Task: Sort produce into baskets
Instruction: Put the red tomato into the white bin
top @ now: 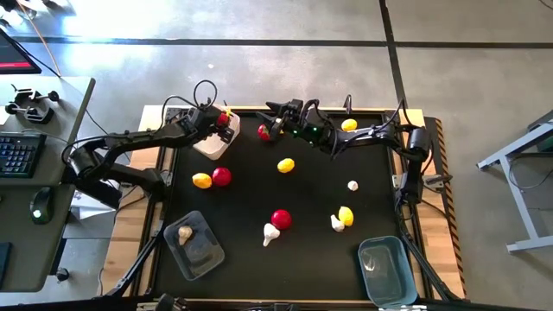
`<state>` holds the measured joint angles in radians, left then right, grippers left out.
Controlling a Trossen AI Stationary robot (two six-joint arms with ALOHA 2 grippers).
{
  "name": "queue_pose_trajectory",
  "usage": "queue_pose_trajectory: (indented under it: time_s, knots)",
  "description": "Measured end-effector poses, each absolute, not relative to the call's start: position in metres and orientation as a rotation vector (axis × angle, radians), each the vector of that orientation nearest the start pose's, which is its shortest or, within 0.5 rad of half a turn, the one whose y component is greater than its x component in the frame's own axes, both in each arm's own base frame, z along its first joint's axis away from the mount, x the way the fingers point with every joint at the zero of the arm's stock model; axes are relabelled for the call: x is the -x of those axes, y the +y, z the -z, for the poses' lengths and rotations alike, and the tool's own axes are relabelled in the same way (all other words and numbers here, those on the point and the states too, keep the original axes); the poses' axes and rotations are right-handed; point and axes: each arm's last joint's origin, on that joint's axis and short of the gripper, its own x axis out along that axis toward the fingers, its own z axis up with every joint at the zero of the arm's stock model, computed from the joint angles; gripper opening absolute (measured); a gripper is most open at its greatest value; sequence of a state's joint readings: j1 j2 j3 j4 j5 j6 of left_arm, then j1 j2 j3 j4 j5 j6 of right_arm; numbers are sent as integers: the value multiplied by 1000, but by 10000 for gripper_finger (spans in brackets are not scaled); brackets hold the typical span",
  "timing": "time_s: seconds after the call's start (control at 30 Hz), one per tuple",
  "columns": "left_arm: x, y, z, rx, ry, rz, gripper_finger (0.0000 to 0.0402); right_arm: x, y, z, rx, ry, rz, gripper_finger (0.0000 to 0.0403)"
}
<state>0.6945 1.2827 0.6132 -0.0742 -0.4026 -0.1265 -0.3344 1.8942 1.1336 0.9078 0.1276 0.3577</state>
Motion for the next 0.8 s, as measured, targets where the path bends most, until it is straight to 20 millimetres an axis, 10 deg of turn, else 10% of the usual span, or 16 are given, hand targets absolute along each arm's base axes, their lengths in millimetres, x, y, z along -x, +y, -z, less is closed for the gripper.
queue_pose_trajectory:
  time_s: [0.8]
  knots:
    - [-178, 162, -194, 167, 720, -1022, 275, -394, -141, -239, -339, -196, 436, 312]
